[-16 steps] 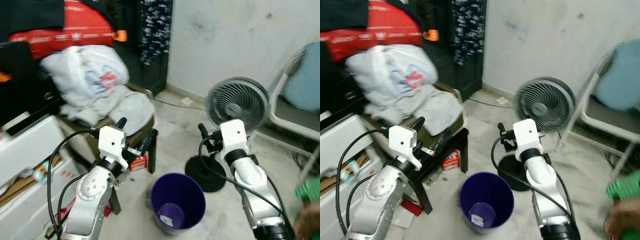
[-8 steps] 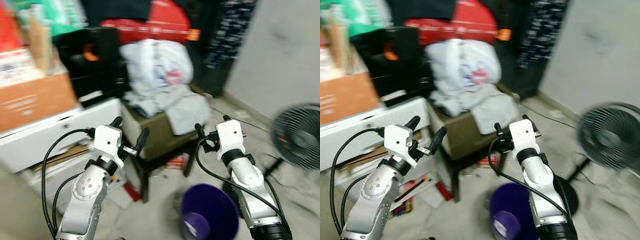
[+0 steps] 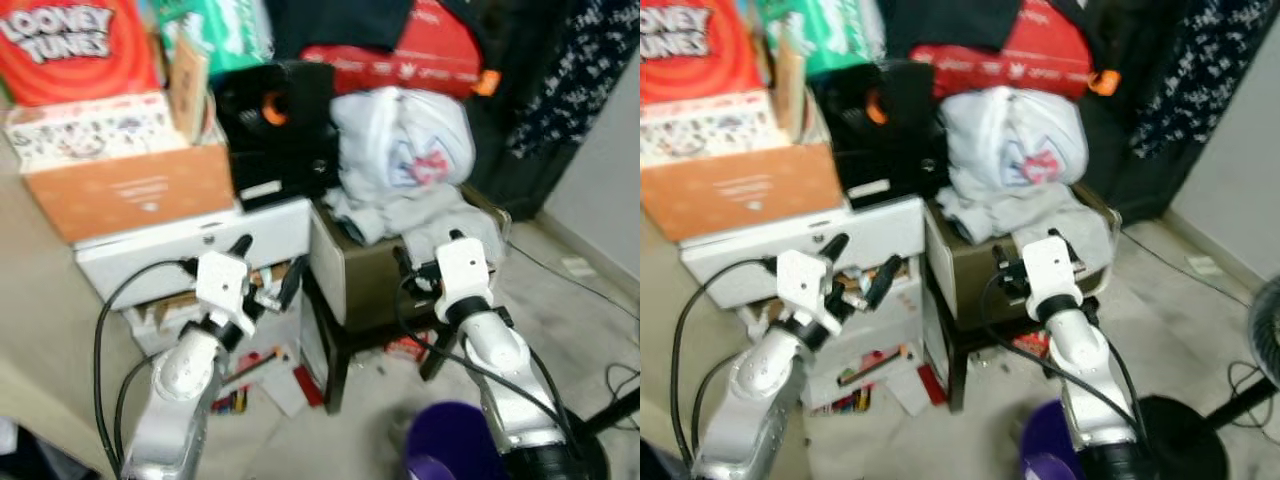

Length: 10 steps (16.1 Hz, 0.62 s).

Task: Clean up the room

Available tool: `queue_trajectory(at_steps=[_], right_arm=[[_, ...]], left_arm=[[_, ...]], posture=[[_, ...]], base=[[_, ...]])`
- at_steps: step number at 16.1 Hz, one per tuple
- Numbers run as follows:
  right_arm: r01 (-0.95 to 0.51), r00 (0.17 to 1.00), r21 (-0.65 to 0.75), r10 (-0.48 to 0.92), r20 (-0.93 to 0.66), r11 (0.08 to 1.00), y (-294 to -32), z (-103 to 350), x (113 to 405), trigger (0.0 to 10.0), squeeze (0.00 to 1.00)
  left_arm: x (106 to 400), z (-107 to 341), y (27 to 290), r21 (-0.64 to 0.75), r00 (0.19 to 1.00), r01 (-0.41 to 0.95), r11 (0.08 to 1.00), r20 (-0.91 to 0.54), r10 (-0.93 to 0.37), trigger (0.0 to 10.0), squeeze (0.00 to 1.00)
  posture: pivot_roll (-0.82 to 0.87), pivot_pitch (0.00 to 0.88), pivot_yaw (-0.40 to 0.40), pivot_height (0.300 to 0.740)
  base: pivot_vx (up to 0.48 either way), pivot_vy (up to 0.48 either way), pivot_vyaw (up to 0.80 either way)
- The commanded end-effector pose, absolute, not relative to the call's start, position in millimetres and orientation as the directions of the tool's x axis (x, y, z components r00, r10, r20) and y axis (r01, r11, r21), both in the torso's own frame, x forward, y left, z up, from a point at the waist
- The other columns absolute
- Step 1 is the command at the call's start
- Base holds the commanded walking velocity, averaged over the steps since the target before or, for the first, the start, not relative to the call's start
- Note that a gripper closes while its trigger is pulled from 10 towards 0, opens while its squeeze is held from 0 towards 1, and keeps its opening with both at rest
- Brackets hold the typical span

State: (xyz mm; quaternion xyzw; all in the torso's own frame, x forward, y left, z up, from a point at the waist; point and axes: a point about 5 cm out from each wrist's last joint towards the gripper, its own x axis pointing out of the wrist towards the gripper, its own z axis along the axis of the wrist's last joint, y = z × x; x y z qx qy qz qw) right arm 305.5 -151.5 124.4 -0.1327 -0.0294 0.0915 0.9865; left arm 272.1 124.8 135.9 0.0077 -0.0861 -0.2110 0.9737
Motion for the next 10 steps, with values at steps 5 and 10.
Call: queue_trajectory(at_steps=[5, 10], right_arm=[[-0.16, 0.983, -0.271, 0.179, 0.046, 0.949, -155.8, 127.5, 307.3, 10.0, 0.0], [-0.156, 0.983, -0.271, 0.175, 0.047, 0.95, -156.3, 127.5, 307.1, 10.0, 0.0]], left_arm=[[272.7, 135.5, 123.5, 0.059, 0.895, 0.412, 0.909, 0.163, -0.416, 10.0, 0.0], [273.1, 135.1, 123.3, 0.061, 0.893, 0.416, 0.907, 0.16, -0.42, 10.0, 0.0]], posture=[[-0.04, 0.0, -0.041, 0.74], [-0.04, 0.0, -0.04, 0.74]], base=[[0.0, 0.0, 0.8], [0.0, 0.0, 0.8]])
